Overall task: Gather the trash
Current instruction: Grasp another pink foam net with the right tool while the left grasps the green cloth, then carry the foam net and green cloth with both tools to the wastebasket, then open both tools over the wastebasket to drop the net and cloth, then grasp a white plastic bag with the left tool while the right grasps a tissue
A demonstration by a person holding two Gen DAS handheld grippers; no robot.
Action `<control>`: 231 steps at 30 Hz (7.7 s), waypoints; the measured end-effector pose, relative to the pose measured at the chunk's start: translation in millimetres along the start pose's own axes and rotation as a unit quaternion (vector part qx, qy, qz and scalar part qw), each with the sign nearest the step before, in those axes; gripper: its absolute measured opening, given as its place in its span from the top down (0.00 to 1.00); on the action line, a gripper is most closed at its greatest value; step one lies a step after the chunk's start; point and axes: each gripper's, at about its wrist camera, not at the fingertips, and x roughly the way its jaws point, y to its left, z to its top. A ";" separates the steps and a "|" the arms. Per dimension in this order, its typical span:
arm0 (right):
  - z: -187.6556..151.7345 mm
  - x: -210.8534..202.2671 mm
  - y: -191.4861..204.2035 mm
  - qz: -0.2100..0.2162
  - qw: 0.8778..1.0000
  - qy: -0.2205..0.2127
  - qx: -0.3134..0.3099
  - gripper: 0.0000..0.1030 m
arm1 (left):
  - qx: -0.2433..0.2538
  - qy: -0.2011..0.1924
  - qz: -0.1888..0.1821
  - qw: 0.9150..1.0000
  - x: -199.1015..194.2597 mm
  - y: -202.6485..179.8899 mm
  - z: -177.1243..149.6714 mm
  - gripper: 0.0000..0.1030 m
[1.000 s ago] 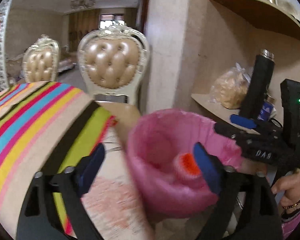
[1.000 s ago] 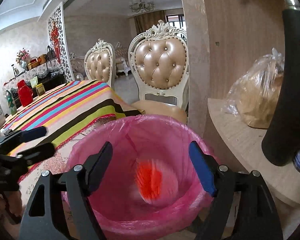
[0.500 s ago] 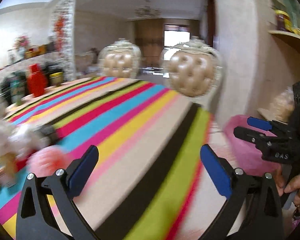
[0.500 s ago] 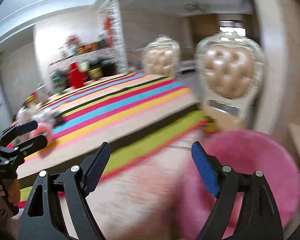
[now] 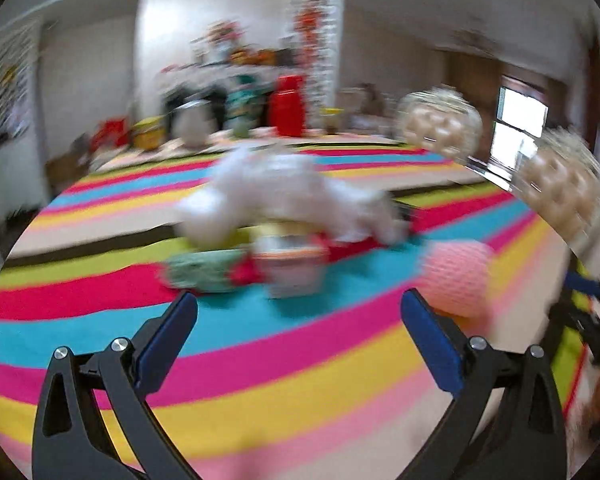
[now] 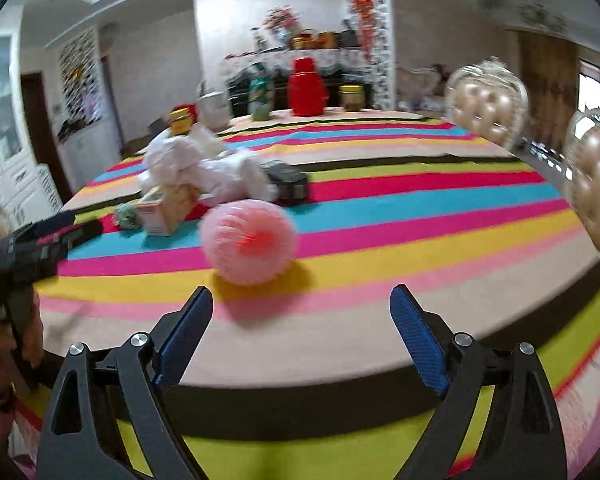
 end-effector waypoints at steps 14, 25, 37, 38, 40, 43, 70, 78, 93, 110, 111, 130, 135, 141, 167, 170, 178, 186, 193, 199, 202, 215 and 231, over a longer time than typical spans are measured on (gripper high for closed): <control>25.8 62.6 24.6 0.020 0.999 0.039 -0.011 0.17 | -0.056 0.134 0.095 0.985 101.1 70.7 31.3 0.05; 37.6 89.1 23.9 0.008 0.998 0.059 -0.025 0.17 | -0.065 0.152 0.038 0.985 132.0 62.6 33.1 0.61; 36.0 110.4 15.6 0.030 0.996 0.081 -0.004 0.17 | -0.084 0.015 0.041 0.996 69.4 65.7 34.2 0.66; 35.7 112.9 16.2 0.031 0.996 0.084 -0.002 0.17 | -0.083 0.006 0.042 0.996 62.3 63.4 33.2 0.66; 35.6 113.9 19.7 0.036 0.996 0.085 -0.004 0.22 | -0.085 -0.011 0.042 0.995 57.5 63.8 35.9 0.66; 36.0 108.3 23.8 0.042 0.997 0.071 -0.013 0.42 | -0.088 -0.016 0.039 0.995 52.7 63.6 36.6 0.65; 31.0 59.5 2.0 0.027 0.998 -0.031 0.045 0.61 | -0.026 -0.129 0.020 0.991 5.5 31.5 30.6 0.63; 29.8 32.7 -7.0 0.018 0.998 -0.053 0.040 0.61 | 0.036 -0.100 -0.031 0.994 -2.4 -20.7 18.3 0.61; 6.8 -6.9 -44.4 -0.014 0.997 -0.058 0.056 0.61 | 0.108 0.000 -0.131 0.986 6.8 -112.2 -9.7 0.61; -19.6 -50.2 -98.3 -0.074 0.990 -0.072 0.092 0.61 | 0.192 0.020 -0.221 0.956 1.2 -225.2 -21.2 0.61; -22.3 -55.2 -103.5 -0.080 0.989 -0.074 0.096 0.61 | 0.195 0.021 -0.225 0.954 1.3 -230.0 -21.1 0.61; -96.0 -172.4 -186.0 -0.265 0.944 -0.105 0.164 0.61 | 0.205 -0.021 -0.345 0.916 -35.6 -359.4 -27.9 0.61; -124.4 -207.9 -214.0 -0.319 0.921 -0.101 0.199 0.61 | 0.225 -0.022 -0.398 0.889 -51.9 -408.7 -40.6 0.60; -152.6 -242.9 -239.5 -0.360 0.899 -0.099 0.228 0.60 | 0.245 0.000 -0.443 0.862 -62.1 -464.2 -61.0 0.60; -156.4 -251.0 -253.9 -0.336 0.901 -0.118 0.249 0.25 | 0.208 -0.003 -0.366 0.907 -29.9 -421.7 -35.5 0.05; -139.6 -230.0 -239.1 -0.313 0.915 -0.111 0.229 0.25 | 0.194 -0.004 -0.337 0.921 -22.2 -389.5 -24.8 0.05; -93.4 -159.4 -185.5 -0.229 0.954 -0.085 0.175 0.22 | 0.172 -0.031 -0.231 0.957 -8.9 -283.7 -3.6 0.05; -40.1 -81.4 -111.2 -0.131 0.984 -0.061 0.105 0.22 | 0.105 -0.037 -0.100 0.989 15.8 -151.4 10.9 0.05; -2.2 -20.4 -47.3 -0.064 0.996 -0.051 0.046 0.22 | 0.035 -0.032 -0.003 0.999 38.5 -58.8 41.8 0.05; 28.8 20.7 -27.6 -0.015 0.999 -0.033 0.035 0.22 | 0.030 -0.008 0.033 0.999 73.7 -28.9 73.5 0.05; 41.6 41.2 -22.9 0.000 0.999 -0.024 0.030 0.22 | 0.025 0.009 0.031 0.999 90.4 -27.1 82.3 0.05; 82.6 146.8 31.2 0.017 0.997 0.022 -0.073 0.23 | 0.060 0.004 -0.026 0.998 111.4 -42.1 83.9 0.74; 116.3 213.7 53.1 -0.004 0.993 0.050 -0.104 0.73 | -0.015 -0.087 -0.032 0.996 66.1 -11.5 97.4 0.74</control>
